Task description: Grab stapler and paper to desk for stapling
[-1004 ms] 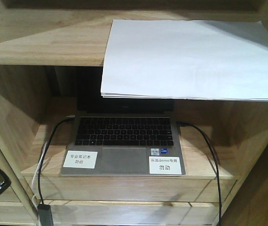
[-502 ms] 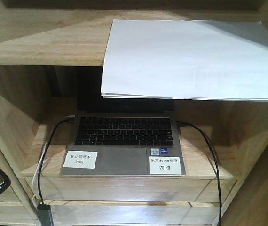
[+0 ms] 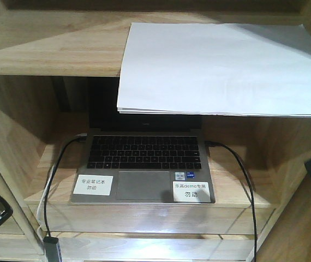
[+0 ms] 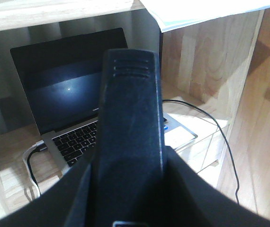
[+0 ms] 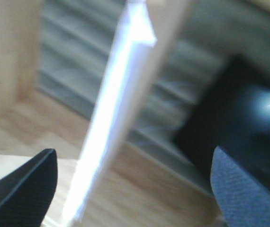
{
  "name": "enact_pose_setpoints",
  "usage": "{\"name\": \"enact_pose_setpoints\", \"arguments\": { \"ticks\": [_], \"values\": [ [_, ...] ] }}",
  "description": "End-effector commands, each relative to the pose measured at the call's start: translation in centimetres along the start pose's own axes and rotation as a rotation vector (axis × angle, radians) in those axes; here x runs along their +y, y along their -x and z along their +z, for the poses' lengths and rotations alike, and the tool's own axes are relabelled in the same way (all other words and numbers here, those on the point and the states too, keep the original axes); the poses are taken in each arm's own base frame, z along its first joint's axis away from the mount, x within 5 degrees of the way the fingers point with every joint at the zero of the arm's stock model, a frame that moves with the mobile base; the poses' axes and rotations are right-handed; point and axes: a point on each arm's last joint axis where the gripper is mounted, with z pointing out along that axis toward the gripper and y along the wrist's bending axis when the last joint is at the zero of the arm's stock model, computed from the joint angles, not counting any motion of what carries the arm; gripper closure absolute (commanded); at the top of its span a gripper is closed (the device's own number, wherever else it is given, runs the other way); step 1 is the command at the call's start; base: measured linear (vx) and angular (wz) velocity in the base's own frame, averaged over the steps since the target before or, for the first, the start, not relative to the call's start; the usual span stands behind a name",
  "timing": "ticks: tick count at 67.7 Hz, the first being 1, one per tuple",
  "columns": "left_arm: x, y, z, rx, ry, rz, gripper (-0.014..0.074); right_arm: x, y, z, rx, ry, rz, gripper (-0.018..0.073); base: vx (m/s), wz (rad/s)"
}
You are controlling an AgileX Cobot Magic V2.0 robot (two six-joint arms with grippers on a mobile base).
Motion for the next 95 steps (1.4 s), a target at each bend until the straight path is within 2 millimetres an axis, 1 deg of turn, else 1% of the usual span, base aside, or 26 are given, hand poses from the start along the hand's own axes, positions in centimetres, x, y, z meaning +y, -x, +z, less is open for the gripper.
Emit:
{"name": "enact_pose_setpoints", "arguments": {
  "ticks": [1, 5, 9, 16, 23, 31, 43, 48, 52, 57, 60, 61, 67, 69, 70, 80, 88, 95],
  "values": [
    [0.1, 1.9, -0.3, -0.139, 0.012, -0.026, 0.0603, 2.1, 1.1, 1.9, -0.022, 0.13, -0.002, -0.0043, 0.0, 0.0],
    [0.1, 1.9, -0.3, -0.139, 0.012, -0.026, 0.0603, 2.9, 1.5, 3.0, -0.027, 0.165, -0.003, -0.0033, 0.0, 0.0],
    [0.1, 1.9, -0.3, -0.139, 0.012, -0.026, 0.0603, 3.3, 1.9, 3.9, -0.028, 0.171, -0.002, -0.0032, 0.0, 0.0],
    [0.1, 1.9, -0.3, -0.139, 0.012, -0.026, 0.0603, 3.5, 2.4, 5.4, -0.031, 0.168, 0.039, -0.0031, 0.0, 0.0],
    [0.1, 1.9, -0.3, -0.139, 0.012, -0.026, 0.0603, 3.1, 2.5, 6.6, -0.026, 0.154, 0.099, -0.0031, 0.0, 0.0],
    [0.1, 1.9, -0.3, -0.139, 0.012, -0.026, 0.0603, 2.4, 2.1, 7.8, 0.001, 0.134, 0.14, -0.0031, 0.0, 0.0],
    [0.1, 1.9, -0.3, -0.139, 0.012, -0.026, 0.0603, 2.6, 1.4, 9.7, 0.038, 0.151, 0.174, -0.0027, 0.0, 0.0],
    [0.1, 1.9, -0.3, -0.139, 0.012, -0.026, 0.0603, 2.8, 1.1, 10.2, 0.05, 0.174, 0.184, -0.0001, 0.0, 0.0],
    [0.1, 1.9, -0.3, -0.139, 0.012, -0.026, 0.0603, 3.1, 1.1, 10.5, 0.054, 0.185, 0.188, 0.0041, 0.0, 0.0],
    [0.1, 1.9, -0.3, -0.139, 0.012, -0.026, 0.0603, 3.1, 1.1, 10.5, 0.048, 0.185, 0.203, 0.0141, 0.0, 0.0],
    [0.1, 1.9, -0.3, -0.139, 0.012, -0.026, 0.0603, 3.0, 1.1, 10.5, 0.046, 0.185, 0.213, 0.0221, 0.0, 0.0],
    [0.1, 1.9, -0.3, -0.139, 0.012, -0.026, 0.0603, 3.0, 1.2, 10.5, 0.045, 0.184, 0.217, 0.0265, 0.0, 0.0],
    [0.1, 1.9, -0.3, -0.139, 0.012, -0.026, 0.0603, 3.0, 1.2, 10.4, 0.047, 0.183, 0.259, 0.046, 0.0, 0.0],
    [0.1, 1.9, -0.3, -0.139, 0.012, -0.026, 0.0603, 3.0, 1.2, 10.4, 0.05, 0.182, 0.275, 0.0559, 0.0, 0.0],
    [0.1, 1.9, -0.3, -0.139, 0.012, -0.026, 0.0603, 3.1, 1.2, 10.4, 0.05, 0.187, 0.279, 0.0576, 0.0, 0.0],
    [0.1, 1.9, -0.3, -0.139, 0.012, -0.026, 0.0603, 3.9, 1.3, 9.7, 0.056, 0.229, 0.237, 0.0571, 0.0, 0.0],
    [0.1, 1.9, -0.3, -0.139, 0.012, -0.026, 0.0603, 4.4, 1.5, 7.8, 0.028, 0.262, 0.203, 0.0566, 0.0, 0.0],
    [0.1, 1.9, -0.3, -0.139, 0.012, -0.026, 0.0603, 4.4, 1.7, 5.9, -0.019, 0.277, 0.167, 0.0564, 0.0, 0.0]
  ]
}}
